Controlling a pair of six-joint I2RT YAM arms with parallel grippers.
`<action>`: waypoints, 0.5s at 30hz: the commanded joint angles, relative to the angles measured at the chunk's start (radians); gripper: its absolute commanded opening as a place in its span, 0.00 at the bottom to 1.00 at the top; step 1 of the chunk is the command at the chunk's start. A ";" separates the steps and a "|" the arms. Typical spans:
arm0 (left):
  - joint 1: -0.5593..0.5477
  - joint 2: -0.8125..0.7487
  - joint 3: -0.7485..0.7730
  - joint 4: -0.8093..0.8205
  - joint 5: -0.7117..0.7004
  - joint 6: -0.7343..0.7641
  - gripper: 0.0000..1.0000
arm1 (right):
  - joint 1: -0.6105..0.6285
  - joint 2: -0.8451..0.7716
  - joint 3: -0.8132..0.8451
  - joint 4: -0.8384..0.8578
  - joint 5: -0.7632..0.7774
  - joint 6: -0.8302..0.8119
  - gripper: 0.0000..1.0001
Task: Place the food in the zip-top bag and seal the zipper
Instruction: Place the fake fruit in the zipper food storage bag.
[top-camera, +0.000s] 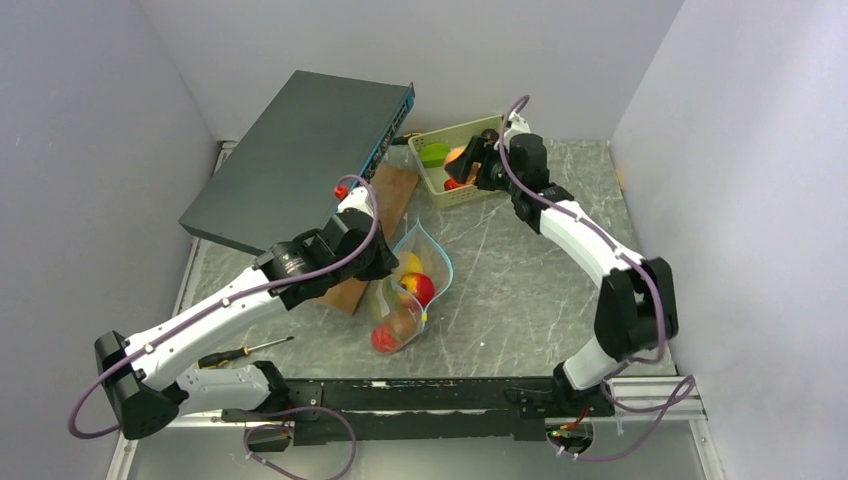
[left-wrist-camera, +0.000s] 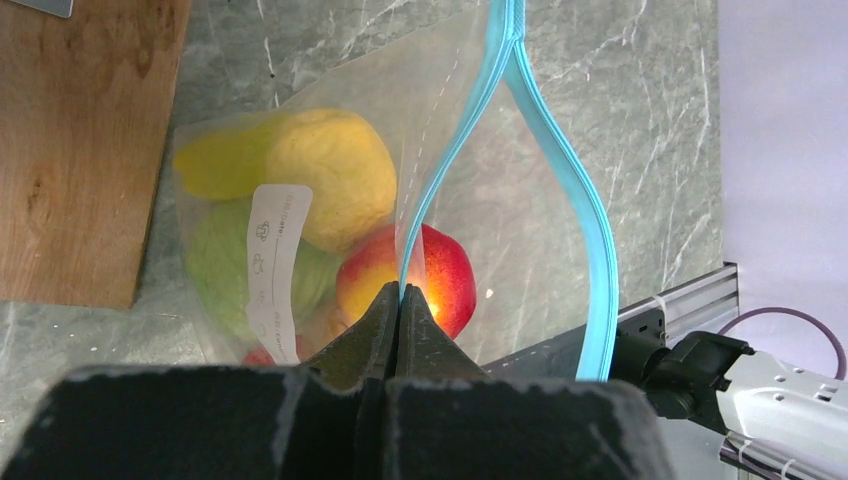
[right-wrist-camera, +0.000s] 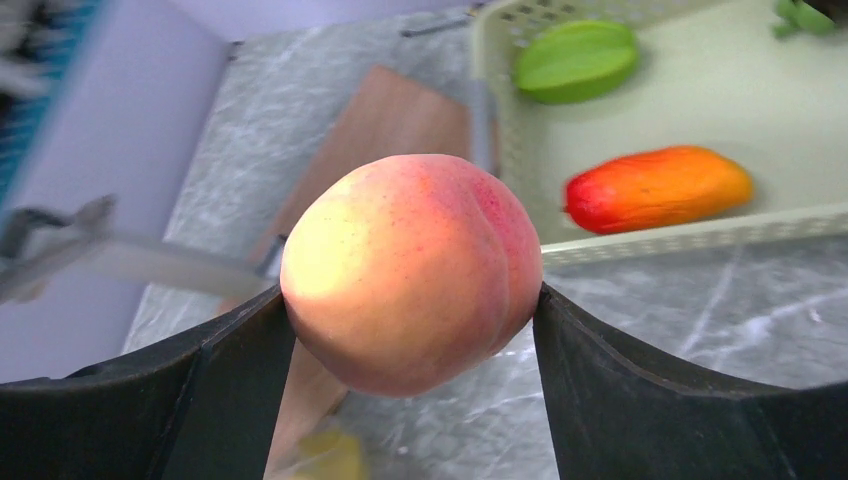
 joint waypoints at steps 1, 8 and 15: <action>0.000 -0.061 -0.016 0.031 -0.003 0.017 0.00 | 0.083 -0.207 -0.018 -0.042 0.061 -0.063 0.00; 0.000 -0.106 -0.044 0.051 -0.029 -0.001 0.00 | 0.268 -0.432 -0.133 -0.113 0.045 -0.086 0.00; 0.000 -0.154 -0.073 0.050 -0.073 -0.018 0.00 | 0.457 -0.578 -0.254 -0.075 0.049 -0.205 0.25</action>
